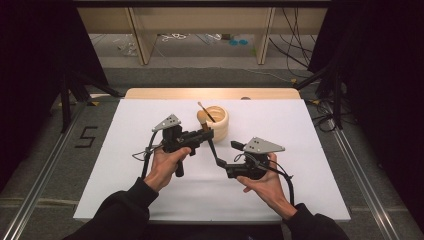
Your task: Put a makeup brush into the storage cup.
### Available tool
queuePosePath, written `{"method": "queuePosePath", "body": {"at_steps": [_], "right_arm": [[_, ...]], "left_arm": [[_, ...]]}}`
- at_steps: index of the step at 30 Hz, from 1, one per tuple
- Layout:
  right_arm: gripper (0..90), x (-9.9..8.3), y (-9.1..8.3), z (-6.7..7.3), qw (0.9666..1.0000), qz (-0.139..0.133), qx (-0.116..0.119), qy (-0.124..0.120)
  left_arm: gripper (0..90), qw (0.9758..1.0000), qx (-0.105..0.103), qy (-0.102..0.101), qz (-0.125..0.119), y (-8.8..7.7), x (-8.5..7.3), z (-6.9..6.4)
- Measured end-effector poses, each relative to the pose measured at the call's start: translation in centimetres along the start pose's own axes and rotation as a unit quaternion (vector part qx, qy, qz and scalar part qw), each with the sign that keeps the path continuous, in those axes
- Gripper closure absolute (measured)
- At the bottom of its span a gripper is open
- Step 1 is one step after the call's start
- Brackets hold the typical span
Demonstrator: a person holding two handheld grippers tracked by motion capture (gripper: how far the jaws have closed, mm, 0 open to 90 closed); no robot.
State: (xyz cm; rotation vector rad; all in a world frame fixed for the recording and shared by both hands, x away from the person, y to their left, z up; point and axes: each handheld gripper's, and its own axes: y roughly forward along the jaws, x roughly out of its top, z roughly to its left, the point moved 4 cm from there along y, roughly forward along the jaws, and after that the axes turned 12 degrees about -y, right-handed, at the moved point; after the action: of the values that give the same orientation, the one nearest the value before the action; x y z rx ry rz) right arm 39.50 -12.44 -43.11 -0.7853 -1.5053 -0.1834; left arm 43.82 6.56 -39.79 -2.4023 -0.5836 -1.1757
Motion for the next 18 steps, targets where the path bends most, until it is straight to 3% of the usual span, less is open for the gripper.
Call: {"method": "queuePosePath", "body": {"at_steps": [4,12,16,18], "right_arm": [[18.8,-0.6,-1.1,-0.2,0.9996,0.021,-0.01,-0.016],[17.3,-2.0,-2.7,-0.5,0.9984,0.051,-0.02,-0.009],[17.1,-2.4,-3.0,-0.5,0.9987,0.046,-0.02,-0.01],[17.0,-2.6,-3.3,-0.5,0.9981,0.058,-0.019,-0.012]], "left_arm": [[77.8,0.9997,0.014,0.018,0.003,-0.1,0.7,0.2],[77.8,0.9987,0.038,0.035,0.002,0.0,2.3,0.7],[77.7,0.9979,0.047,0.045,0.001,0.2,3.2,0.9],[77.8,0.9974,0.052,0.05,0.002,0.3,3.6,1.0]]}}
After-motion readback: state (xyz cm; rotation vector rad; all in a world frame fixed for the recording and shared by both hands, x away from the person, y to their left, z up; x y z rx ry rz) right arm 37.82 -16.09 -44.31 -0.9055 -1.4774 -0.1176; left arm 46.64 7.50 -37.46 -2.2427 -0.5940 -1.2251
